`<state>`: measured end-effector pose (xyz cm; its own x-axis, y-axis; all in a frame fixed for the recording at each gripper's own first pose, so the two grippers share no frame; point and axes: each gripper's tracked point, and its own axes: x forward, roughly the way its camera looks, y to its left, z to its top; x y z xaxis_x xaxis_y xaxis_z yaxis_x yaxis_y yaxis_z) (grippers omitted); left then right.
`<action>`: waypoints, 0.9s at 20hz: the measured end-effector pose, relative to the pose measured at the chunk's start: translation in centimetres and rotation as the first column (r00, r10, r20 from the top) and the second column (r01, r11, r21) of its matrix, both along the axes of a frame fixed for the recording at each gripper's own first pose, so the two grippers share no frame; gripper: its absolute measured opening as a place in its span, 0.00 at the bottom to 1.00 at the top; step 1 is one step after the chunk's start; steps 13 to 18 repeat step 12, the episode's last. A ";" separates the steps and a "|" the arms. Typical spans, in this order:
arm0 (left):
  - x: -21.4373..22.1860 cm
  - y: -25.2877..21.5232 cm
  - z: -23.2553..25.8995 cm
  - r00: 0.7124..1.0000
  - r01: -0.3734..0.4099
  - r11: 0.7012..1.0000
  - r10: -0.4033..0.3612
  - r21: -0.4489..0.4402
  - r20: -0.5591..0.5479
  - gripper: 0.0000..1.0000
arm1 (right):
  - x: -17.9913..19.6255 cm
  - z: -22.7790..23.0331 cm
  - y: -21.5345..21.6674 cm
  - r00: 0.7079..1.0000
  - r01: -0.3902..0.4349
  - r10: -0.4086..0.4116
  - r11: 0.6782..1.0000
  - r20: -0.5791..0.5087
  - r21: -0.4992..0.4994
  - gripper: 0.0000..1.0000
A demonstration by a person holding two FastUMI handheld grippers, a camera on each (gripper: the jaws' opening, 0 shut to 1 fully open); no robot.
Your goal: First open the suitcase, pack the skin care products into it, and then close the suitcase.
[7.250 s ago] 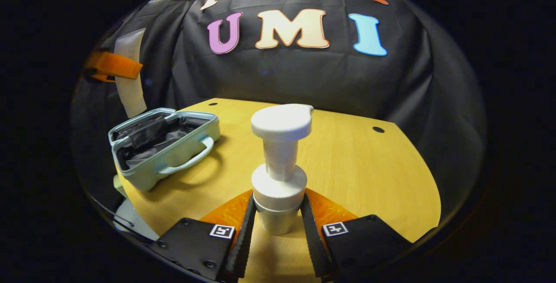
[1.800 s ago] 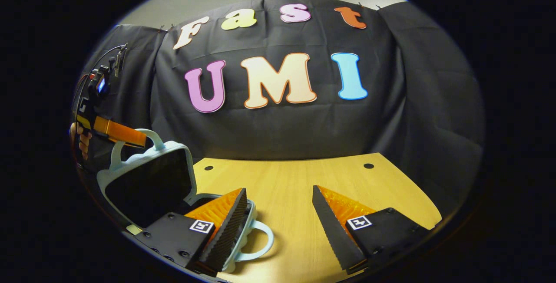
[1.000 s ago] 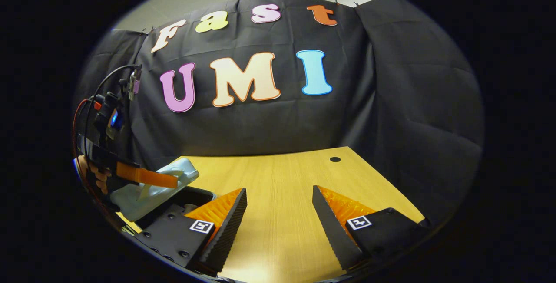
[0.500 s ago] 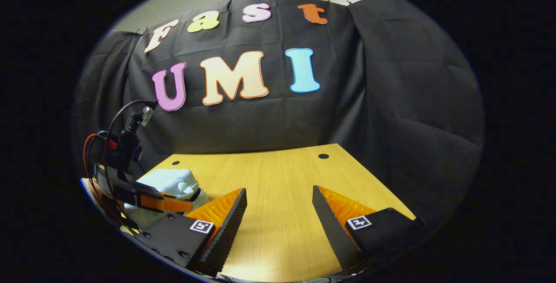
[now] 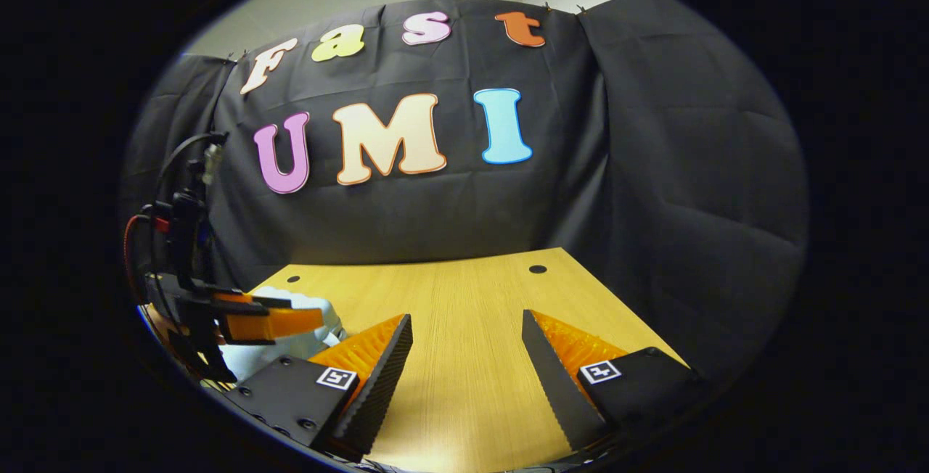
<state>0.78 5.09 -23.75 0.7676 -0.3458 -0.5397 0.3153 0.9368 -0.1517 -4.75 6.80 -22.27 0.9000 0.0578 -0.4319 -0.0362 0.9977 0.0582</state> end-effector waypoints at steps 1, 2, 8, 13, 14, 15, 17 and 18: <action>0.6 0.6 2.2 0.997 -0.018 1.000 0.017 0.012 0.073 0.95 | 0.5 0.8 0.3 1.000 -0.001 0.001 1.000 0.023 0.004 0.96; 1.0 1.1 4.1 0.990 -0.034 0.999 0.031 0.025 0.138 0.96 | 1.0 1.9 0.7 0.999 -0.005 0.005 1.000 0.048 0.008 0.94; 2.3 2.6 11.5 0.947 -0.083 0.995 0.060 0.061 0.317 0.95 | 4.1 9.3 5.6 0.972 -0.086 0.067 0.994 0.223 0.073 0.97; 3.1 2.9 13.7 0.934 -0.085 0.995 0.063 0.048 0.352 0.95 | 4.9 13.3 8.1 0.935 -0.135 0.120 0.991 0.334 0.020 0.94; 3.1 2.9 13.7 0.934 -0.085 0.995 0.063 0.048 0.352 0.95 | 4.9 13.3 8.1 0.935 -0.135 0.120 0.991 0.334 0.020 0.94; 3.1 2.9 13.7 0.934 -0.085 0.995 0.063 0.048 0.352 0.95 | 4.9 13.3 8.1 0.935 -0.135 0.120 0.991 0.334 0.020 0.94; 3.1 2.9 13.7 0.934 -0.085 0.995 0.063 0.048 0.352 0.95 | 4.9 13.3 8.1 0.935 -0.135 0.120 0.991 0.334 0.020 0.94; 3.1 2.9 13.7 0.934 -0.085 0.995 0.063 0.048 0.352 0.95 | 4.9 13.3 8.1 0.935 -0.135 0.120 0.991 0.334 0.020 0.94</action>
